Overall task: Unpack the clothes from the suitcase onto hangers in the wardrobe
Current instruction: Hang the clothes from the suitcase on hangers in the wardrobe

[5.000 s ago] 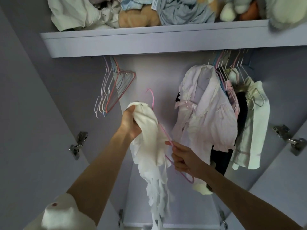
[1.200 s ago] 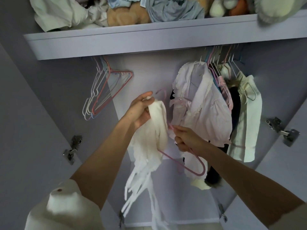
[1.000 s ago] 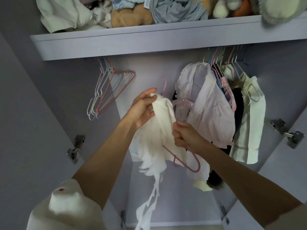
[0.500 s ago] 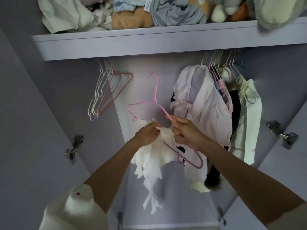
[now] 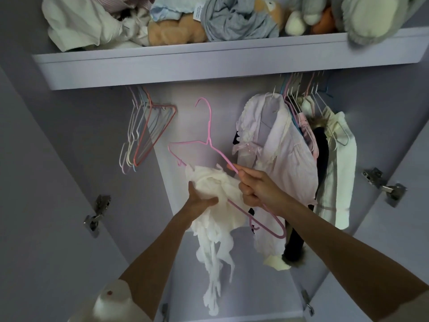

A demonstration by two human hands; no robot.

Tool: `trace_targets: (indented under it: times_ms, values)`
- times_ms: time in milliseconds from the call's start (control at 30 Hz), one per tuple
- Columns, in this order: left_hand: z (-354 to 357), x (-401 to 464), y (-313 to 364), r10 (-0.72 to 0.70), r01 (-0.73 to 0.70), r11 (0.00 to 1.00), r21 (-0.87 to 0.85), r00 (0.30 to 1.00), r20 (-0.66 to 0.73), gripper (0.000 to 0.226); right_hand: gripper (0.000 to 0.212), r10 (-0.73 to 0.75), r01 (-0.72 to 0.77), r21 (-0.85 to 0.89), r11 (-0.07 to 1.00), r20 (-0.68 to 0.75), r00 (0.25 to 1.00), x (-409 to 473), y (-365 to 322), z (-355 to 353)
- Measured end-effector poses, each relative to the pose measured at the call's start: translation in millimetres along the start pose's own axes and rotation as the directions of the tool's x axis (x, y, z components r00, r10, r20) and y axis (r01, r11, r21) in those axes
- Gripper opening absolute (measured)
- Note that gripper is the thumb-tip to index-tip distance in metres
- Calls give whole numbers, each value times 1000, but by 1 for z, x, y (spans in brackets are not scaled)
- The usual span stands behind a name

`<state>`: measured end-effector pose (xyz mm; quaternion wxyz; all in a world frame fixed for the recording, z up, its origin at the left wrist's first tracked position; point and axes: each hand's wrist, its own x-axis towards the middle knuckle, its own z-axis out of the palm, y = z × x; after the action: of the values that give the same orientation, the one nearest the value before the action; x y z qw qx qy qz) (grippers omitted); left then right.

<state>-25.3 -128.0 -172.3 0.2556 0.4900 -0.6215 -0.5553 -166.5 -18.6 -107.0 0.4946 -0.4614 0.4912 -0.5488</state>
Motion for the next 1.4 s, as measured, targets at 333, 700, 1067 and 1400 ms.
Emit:
trace_targets:
  times_ms: [333,700,1067,1400]
  values:
    - [-9,8,47,248,-230,968,103,942,-228,12,33,71,-123,-276,953,-191,979,2,7,-18]
    - [-34,14,-2,104,-116,993,-18,940,-325,26,30,153,-236,-176,956,-391,908,13,11,-22]
    - [-39,22,29,39,-85,858,-507,994,-100,39,33,279,-365,-319,875,-285,917,17,35,-7]
    - [-72,35,-14,-2,-191,894,-405,903,-429,19,32,61,-94,-61,994,-410,910,29,24,-30]
